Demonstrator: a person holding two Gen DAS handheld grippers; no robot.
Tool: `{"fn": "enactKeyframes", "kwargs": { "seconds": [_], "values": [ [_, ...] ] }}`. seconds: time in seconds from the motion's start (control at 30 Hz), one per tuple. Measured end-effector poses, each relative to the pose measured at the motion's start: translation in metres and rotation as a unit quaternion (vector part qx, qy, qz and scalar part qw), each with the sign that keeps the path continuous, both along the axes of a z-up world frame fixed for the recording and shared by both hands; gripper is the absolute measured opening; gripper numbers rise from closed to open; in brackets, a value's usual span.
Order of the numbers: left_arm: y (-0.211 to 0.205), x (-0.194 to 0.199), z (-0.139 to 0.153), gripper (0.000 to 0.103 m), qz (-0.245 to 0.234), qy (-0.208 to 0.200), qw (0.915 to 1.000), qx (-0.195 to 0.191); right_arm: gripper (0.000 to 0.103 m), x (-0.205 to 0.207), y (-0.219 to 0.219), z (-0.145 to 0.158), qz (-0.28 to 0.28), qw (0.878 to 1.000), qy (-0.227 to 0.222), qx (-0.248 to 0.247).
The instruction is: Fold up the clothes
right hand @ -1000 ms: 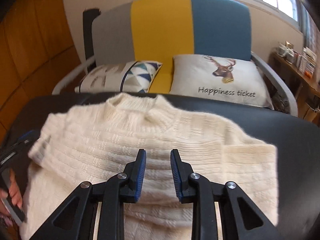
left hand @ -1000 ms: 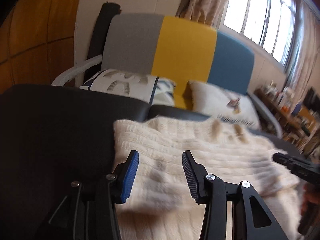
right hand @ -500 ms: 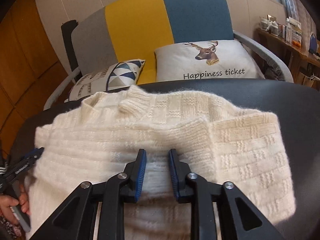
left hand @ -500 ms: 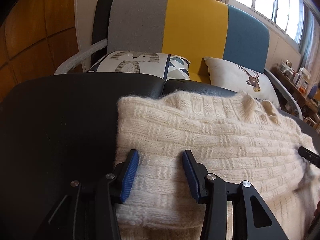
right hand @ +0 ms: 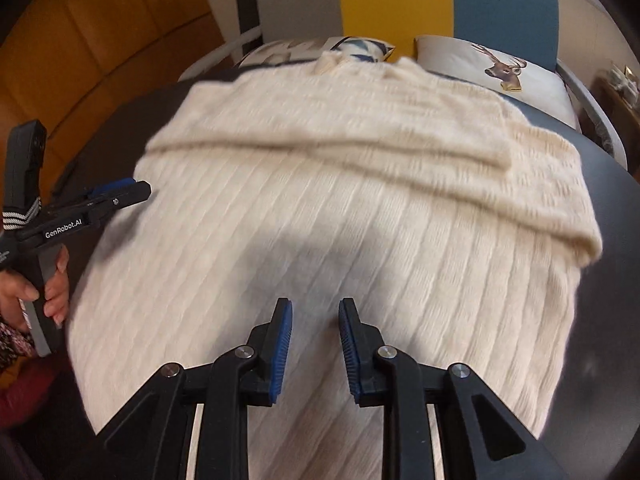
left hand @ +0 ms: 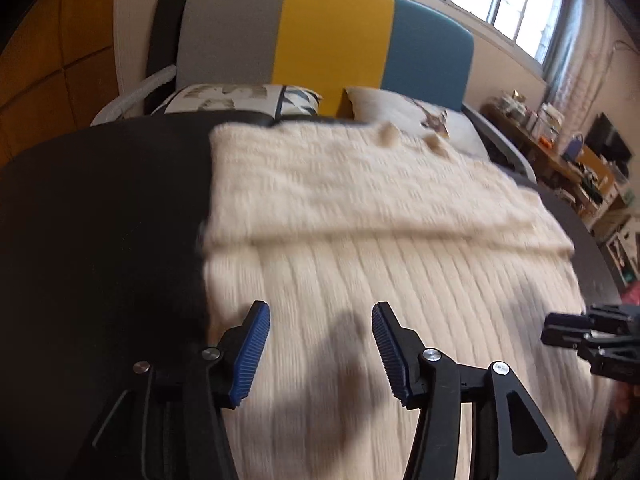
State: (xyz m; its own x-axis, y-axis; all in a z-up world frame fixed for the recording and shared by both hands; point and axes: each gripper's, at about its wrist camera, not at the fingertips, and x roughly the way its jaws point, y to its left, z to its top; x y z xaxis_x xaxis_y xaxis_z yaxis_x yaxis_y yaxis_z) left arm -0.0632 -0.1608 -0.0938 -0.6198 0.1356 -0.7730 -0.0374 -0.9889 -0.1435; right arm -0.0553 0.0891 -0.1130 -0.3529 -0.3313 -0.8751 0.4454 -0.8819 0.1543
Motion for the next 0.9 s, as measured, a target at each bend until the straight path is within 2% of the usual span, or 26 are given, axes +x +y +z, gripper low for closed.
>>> {"fn": "enactKeyframes", "kwargs": {
  "seconds": [0.07,0.17,0.3,0.53,0.63,0.73,0.9],
  "values": [
    [0.004,0.022,-0.006,0.055,-0.008,-0.003,0.9997,-0.022,0.024,0.024,0.000,-0.001,0.019,0.999,0.012,0.032],
    [0.007,0.052,-0.011,0.058,-0.020,0.022,0.9975,-0.063,0.024,0.059,0.011,0.002,0.037,0.996,0.028,0.079],
    [-0.006,0.066,-0.014,0.066,-0.009,0.019,0.9989,-0.041,0.026,0.094,0.046,0.004,0.015,0.995,0.020,0.101],
    [-0.030,0.091,-0.018,0.069,0.007,0.014,0.9999,-0.002,0.028,0.127,0.112,0.005,-0.090,0.995,0.001,0.033],
    [-0.039,0.102,-0.010,0.069,-0.014,0.009,0.9998,0.014,0.028,0.136,0.132,0.008,-0.120,0.993,-0.007,-0.013],
    [-0.055,0.110,-0.003,0.069,-0.038,-0.010,0.9966,0.072,0.028,0.144,0.151,0.010,-0.144,0.988,-0.015,-0.062],
    [-0.069,0.127,-0.004,0.069,-0.063,-0.057,0.9879,0.129,0.028,0.154,0.172,-0.006,-0.166,0.975,-0.057,-0.133]
  ]
}}
